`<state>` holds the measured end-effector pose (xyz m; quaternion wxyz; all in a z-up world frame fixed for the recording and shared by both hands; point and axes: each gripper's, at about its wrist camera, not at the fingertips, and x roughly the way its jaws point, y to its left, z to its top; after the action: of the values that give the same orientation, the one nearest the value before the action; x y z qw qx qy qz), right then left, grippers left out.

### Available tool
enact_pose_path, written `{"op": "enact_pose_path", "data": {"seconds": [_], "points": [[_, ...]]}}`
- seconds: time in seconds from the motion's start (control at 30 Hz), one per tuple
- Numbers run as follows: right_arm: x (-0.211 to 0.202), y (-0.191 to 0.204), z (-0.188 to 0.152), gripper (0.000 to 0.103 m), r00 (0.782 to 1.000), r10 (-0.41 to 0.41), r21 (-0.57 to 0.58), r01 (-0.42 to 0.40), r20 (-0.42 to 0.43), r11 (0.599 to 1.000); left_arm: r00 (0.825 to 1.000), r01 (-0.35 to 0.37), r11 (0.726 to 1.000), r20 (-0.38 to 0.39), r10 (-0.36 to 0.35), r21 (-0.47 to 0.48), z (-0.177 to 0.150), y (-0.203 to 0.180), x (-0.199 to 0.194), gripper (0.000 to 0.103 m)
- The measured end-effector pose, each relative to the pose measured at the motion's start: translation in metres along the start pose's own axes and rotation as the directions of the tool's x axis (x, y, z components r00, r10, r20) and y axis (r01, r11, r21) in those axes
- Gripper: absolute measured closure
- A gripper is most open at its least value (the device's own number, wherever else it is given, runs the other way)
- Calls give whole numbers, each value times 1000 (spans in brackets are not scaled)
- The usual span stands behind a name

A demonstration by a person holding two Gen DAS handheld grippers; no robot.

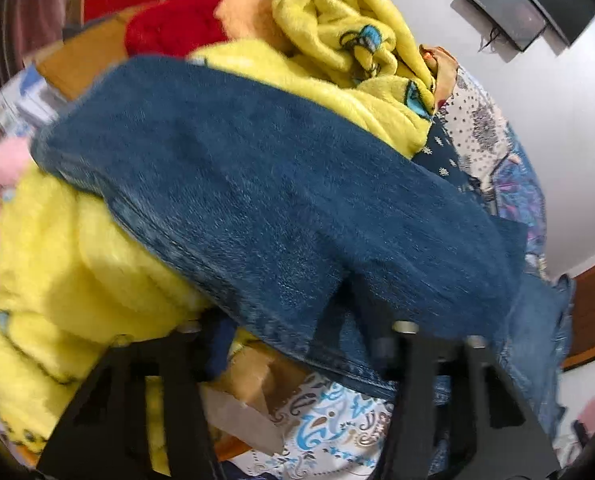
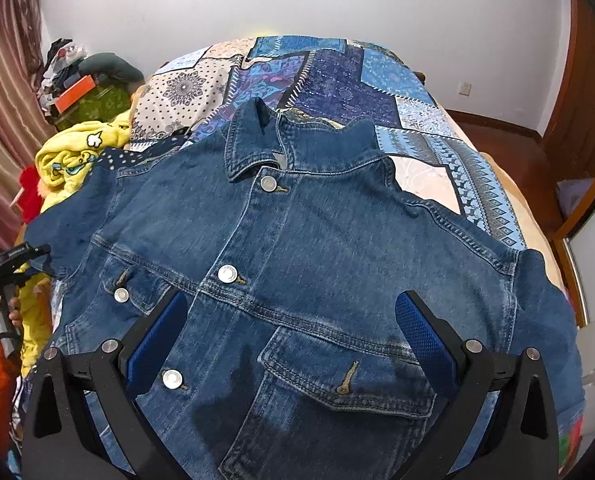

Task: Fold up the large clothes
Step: 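Grasp the jacket sleeve with the left gripper while the right tool hovers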

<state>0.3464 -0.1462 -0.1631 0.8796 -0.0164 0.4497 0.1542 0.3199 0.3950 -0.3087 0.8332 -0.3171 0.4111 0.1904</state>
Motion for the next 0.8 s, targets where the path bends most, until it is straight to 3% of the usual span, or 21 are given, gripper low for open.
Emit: {"op": "enact_pose_path", "data": {"seconds": [0.07, 0.23, 0.37, 0.53, 0.67, 0.8], "points": [[-3, 1, 1, 0, 1000, -13, -9, 13, 5, 1000, 998, -55, 997, 21, 54, 48, 3, -10, -8, 83], [-12, -2, 1, 0, 1000, -20, -7, 20, 4, 1000, 988, -119, 981, 113, 103, 155, 12, -36, -43, 93], [-24, -6, 1, 0, 1000, -14, 9, 14, 12, 1000, 975, -99, 975, 214, 56, 200, 25, -71, -78, 93], [-47, -12, -1, 0, 998, -16, 13, 15, 53, 1000, 955, -112, 943, 295, 16, 314, 22, -138, -111, 93], [-67, -19, -3, 0, 996, -23, 20, 21, 89, 1000, 956, -34, 907, 277, -93, 420, -2, -190, -128, 93], [-80, -24, -9, 0, 994, -21, 26, 19, 108, 999, 959, 23, 836, 223, -172, 548, -39, -244, -124, 93]]}}
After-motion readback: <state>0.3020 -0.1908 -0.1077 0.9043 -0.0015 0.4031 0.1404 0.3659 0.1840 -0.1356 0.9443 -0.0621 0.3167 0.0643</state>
